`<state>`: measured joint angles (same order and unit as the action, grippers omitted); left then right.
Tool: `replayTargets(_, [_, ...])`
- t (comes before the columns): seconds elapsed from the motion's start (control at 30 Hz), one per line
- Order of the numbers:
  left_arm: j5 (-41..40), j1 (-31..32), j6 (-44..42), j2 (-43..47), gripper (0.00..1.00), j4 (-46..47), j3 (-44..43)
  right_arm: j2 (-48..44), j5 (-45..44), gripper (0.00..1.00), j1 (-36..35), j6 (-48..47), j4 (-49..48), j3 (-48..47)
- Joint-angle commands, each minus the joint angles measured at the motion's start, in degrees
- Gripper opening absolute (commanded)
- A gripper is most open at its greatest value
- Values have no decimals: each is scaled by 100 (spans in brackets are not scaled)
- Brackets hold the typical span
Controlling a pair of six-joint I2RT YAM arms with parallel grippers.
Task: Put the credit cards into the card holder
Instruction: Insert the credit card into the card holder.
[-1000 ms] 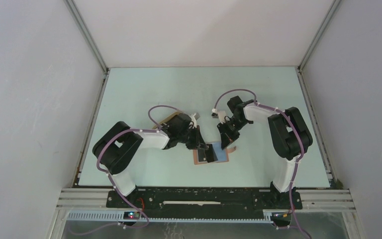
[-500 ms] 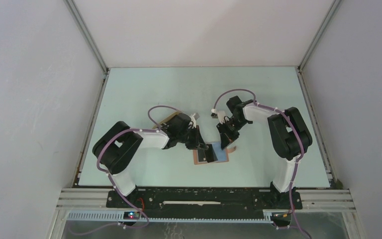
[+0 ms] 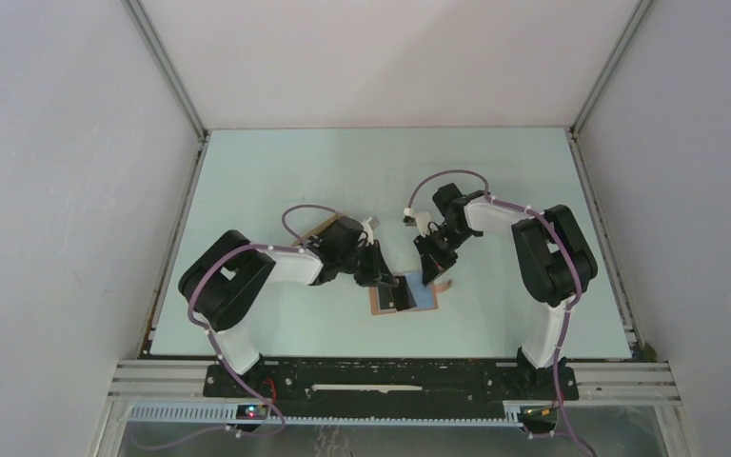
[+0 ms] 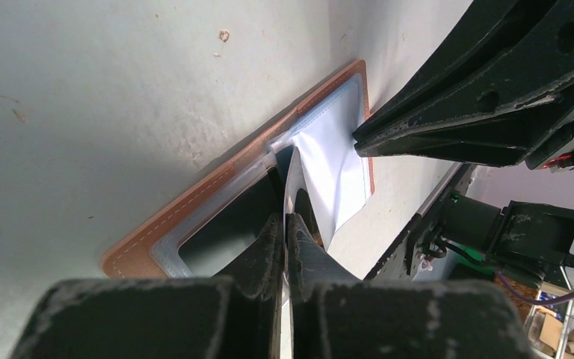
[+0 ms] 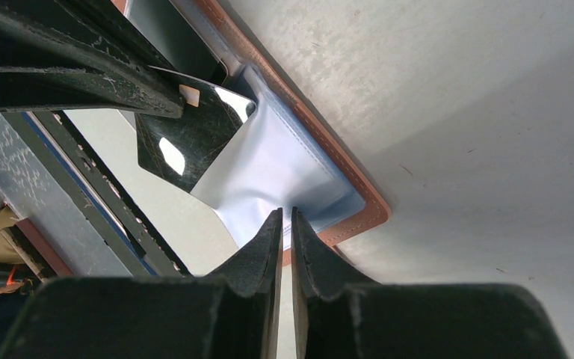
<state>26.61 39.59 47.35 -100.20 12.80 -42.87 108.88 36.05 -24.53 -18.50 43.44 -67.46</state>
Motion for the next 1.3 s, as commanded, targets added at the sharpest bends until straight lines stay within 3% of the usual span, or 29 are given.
replayTargets(0.0, [114,22,-48,-186,6,-350,243,72,-41,16,-78,62,-160,-153])
replayTargets(1.27, [380,-70,371,-135,7,182,700,63,-151,16,-87,76,-192,-154])
